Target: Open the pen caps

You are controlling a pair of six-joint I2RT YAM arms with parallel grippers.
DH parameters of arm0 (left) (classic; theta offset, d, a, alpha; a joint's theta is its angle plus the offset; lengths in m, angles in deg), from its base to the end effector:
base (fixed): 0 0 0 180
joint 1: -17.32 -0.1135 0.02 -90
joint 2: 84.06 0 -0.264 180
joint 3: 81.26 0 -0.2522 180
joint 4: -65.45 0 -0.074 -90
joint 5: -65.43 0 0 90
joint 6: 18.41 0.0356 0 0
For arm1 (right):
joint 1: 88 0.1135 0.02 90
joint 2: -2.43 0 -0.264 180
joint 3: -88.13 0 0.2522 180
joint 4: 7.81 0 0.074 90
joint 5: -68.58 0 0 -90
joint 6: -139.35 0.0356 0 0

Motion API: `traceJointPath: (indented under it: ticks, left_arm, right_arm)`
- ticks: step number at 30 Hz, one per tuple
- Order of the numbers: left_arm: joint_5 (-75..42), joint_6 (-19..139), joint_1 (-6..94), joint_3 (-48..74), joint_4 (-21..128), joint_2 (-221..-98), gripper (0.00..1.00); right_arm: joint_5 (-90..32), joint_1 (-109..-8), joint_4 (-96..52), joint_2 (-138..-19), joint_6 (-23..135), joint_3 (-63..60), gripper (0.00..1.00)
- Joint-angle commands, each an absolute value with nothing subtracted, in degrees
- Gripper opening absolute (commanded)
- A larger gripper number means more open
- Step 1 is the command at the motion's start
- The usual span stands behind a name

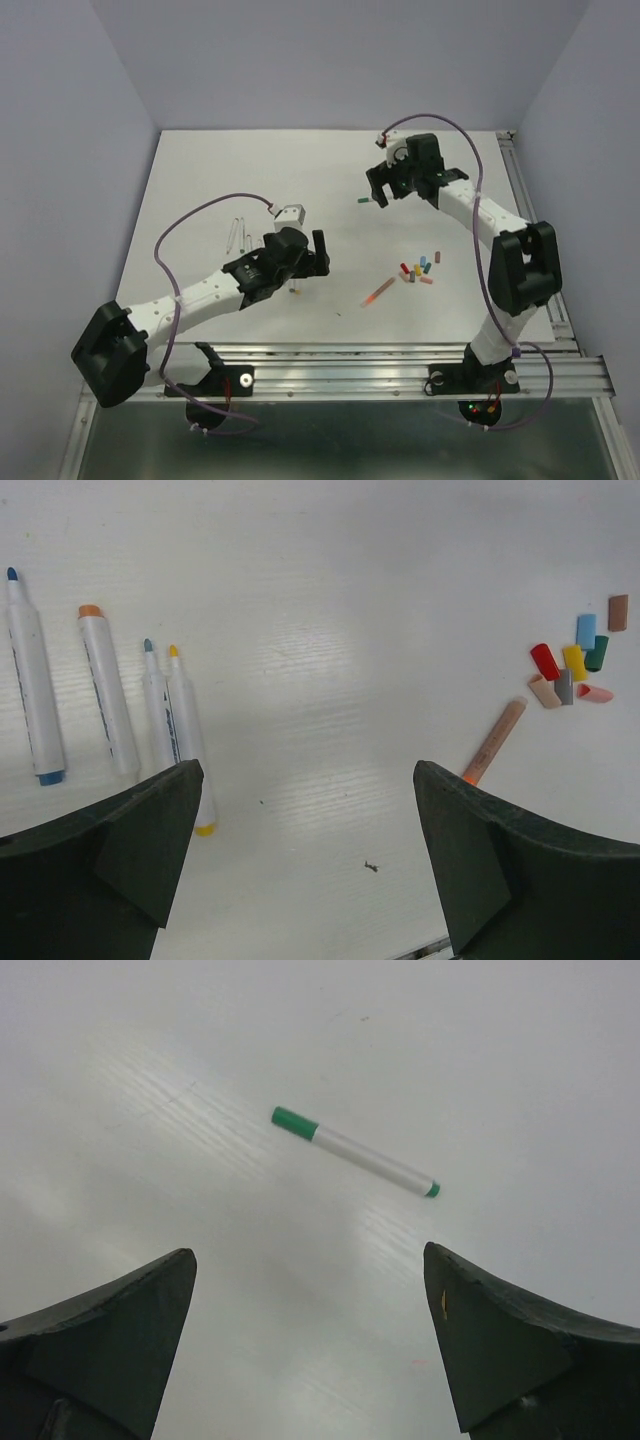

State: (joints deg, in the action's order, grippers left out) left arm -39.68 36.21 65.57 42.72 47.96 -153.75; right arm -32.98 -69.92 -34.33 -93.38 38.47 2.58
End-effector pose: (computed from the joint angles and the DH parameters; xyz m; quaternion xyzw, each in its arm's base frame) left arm 0.1842 -0.1924 0.2454 0.0326 0.8653 -0.2393 0.4393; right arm 0.3610 0.1254 0.2660 -0.2661 0.8500 0.1178 0.4391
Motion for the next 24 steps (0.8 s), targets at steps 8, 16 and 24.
traceJointPath:
  ticks: [8,16,24]
  left_arm:
    - [-40.7,39.2,65.1,44.0,50.3,-150.1,0.99]
    - [-40.9,40.0,64.8,43.9,49.9,-150.9,0.99]
    - [-40.6,40.7,64.4,43.8,49.9,-151.6,0.99]
  right_arm:
    - [-37.9,-70.1,-54.1,-115.5,14.8,-26.9,1.0]
    - [-43.0,-69.4,-64.3,-127.9,12.5,-45.0,0.99]
    - [-41.8,-67.6,-67.2,-132.7,9.8,-47.4,0.96]
